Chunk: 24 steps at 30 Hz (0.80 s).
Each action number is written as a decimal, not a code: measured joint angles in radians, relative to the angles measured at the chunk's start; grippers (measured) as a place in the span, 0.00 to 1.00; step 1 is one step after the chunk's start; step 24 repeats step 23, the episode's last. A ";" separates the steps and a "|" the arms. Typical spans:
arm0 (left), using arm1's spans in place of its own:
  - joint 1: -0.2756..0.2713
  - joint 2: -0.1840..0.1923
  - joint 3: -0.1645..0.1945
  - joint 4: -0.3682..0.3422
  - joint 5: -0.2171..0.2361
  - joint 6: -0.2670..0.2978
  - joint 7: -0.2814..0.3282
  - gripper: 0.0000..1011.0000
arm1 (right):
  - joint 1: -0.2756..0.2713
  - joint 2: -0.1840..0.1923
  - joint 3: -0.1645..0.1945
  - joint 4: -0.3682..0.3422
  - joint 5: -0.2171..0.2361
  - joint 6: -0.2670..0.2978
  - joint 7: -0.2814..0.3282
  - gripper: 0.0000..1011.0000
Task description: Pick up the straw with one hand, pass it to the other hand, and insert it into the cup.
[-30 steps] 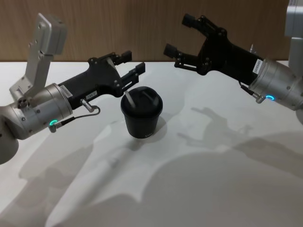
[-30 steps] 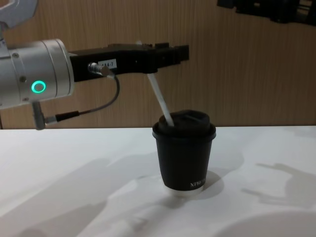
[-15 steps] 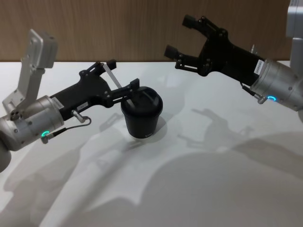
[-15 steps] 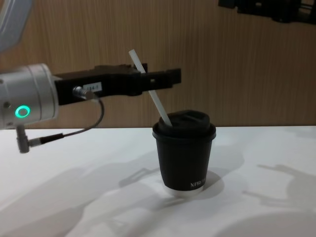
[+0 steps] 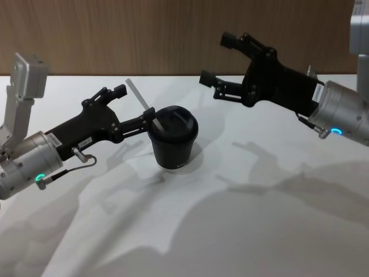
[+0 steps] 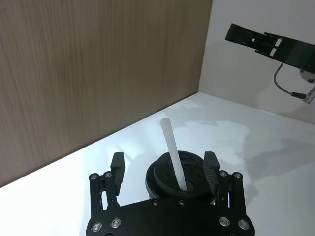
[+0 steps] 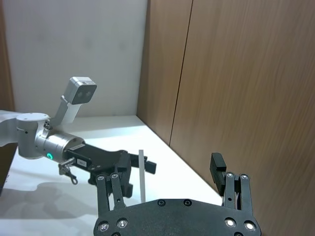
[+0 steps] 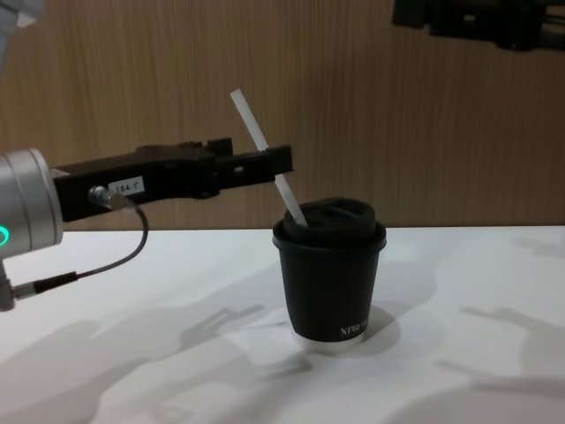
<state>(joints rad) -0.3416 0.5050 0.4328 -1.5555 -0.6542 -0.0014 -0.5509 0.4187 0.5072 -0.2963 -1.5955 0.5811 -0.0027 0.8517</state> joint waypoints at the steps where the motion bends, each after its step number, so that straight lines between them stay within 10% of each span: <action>1: 0.002 0.001 -0.001 0.000 -0.003 -0.001 -0.003 0.99 | -0.005 0.004 0.000 -0.006 0.001 0.006 -0.002 0.99; 24: 0.080 0.039 -0.029 -0.051 -0.062 -0.046 -0.042 0.99 | -0.160 0.104 0.018 -0.172 0.045 0.096 -0.043 0.99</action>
